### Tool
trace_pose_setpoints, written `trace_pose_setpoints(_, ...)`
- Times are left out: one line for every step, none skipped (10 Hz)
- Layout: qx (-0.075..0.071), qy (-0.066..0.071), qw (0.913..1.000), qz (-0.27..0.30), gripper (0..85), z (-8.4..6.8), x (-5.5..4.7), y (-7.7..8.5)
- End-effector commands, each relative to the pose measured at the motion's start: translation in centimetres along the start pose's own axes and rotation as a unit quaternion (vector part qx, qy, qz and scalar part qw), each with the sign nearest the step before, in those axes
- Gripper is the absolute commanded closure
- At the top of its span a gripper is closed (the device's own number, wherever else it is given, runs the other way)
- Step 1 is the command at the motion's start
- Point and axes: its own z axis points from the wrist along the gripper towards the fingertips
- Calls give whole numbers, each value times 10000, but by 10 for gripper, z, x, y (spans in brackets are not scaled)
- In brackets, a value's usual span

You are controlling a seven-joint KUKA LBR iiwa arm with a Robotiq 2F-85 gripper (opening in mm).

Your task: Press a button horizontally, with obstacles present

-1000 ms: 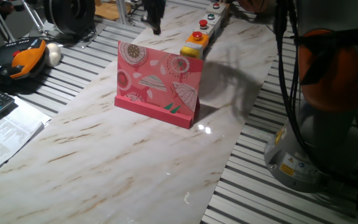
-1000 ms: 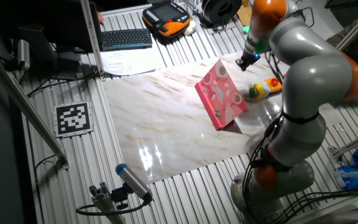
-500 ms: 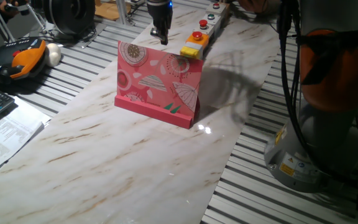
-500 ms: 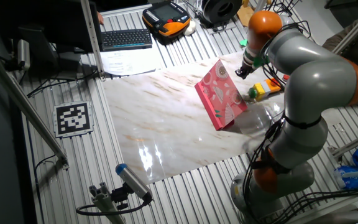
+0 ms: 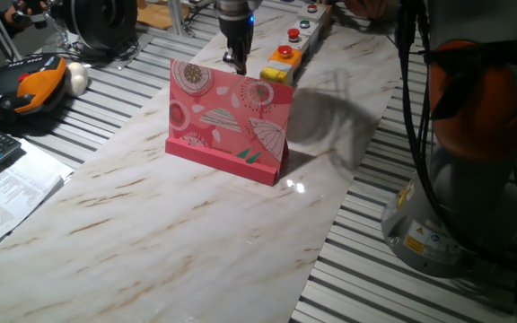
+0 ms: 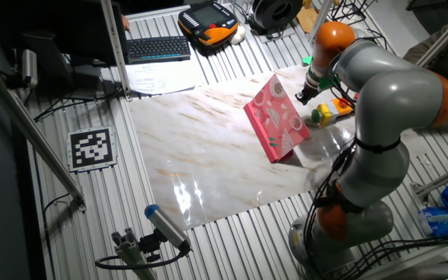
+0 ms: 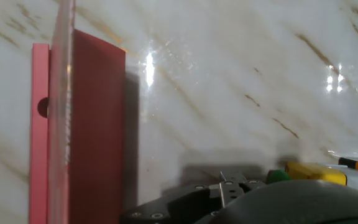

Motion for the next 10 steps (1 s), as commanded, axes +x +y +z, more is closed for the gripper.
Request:
trace_pose_setpoints(12, 17, 10000, 26, 850, 1, 0, 0)
trace_pose_setpoints(-19, 30, 10000, 66, 850, 1, 0, 0)
trace_pose_setpoints(-53, 74, 9999, 74, 850, 1, 0, 0)
trace_pose_setpoints(-158, 143, 9998, 51, 850, 2, 1, -1)
trace_pose_setpoints(-120, 145, 9998, 13, 850, 2, 1, -1)
trace_pose_setpoints(-105, 139, 9998, -18, 850, 2, 1, -1)
trace_pose_setpoints(-36, 144, 9999, -4, 850, 2, 1, -1)
trace_pose_setpoints(41, 295, 9995, 104, 850, 2, 1, -1)
trace_pose_setpoints(66, 426, 9989, 181, 850, 2, 1, -1)
trace_pose_setpoints(-61, 404, 9989, 241, 850, 2, 1, -1)
